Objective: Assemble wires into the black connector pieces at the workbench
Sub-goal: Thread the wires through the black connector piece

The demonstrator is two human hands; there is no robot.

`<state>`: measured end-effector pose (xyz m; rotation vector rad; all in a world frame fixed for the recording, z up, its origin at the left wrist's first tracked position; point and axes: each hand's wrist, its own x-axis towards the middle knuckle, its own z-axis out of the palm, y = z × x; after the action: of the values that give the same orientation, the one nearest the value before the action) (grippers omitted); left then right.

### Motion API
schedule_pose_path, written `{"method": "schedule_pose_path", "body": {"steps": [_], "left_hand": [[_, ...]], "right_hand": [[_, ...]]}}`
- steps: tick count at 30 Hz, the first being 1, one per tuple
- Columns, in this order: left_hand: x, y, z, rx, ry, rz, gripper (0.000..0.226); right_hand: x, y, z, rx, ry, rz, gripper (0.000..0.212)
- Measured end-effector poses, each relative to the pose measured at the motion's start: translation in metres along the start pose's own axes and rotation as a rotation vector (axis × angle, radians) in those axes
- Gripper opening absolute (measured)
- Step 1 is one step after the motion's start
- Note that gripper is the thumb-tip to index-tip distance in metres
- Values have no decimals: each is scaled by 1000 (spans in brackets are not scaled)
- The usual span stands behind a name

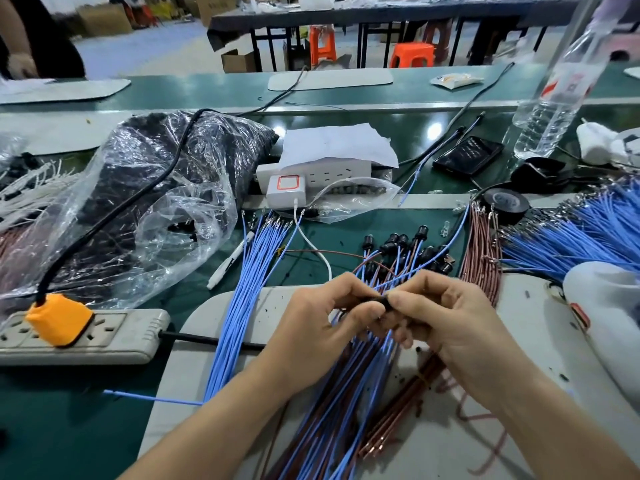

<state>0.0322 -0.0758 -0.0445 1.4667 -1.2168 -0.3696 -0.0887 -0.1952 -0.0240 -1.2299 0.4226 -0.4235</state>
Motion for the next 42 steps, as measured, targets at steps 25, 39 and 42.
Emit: {"method": "schedule_pose_path", "body": {"steps": [25, 39, 42], "left_hand": [[-1, 11, 4, -157, 81, 207, 20], [-4, 11, 5, 189, 171, 332, 17], [-3, 11, 4, 205, 171, 346, 18]], "right_hand": [[-4, 16, 7, -739, 131, -721, 7], [-2, 20, 5, -866, 152, -796, 19], [-4, 21, 7, -809, 152, -829, 19]]}}
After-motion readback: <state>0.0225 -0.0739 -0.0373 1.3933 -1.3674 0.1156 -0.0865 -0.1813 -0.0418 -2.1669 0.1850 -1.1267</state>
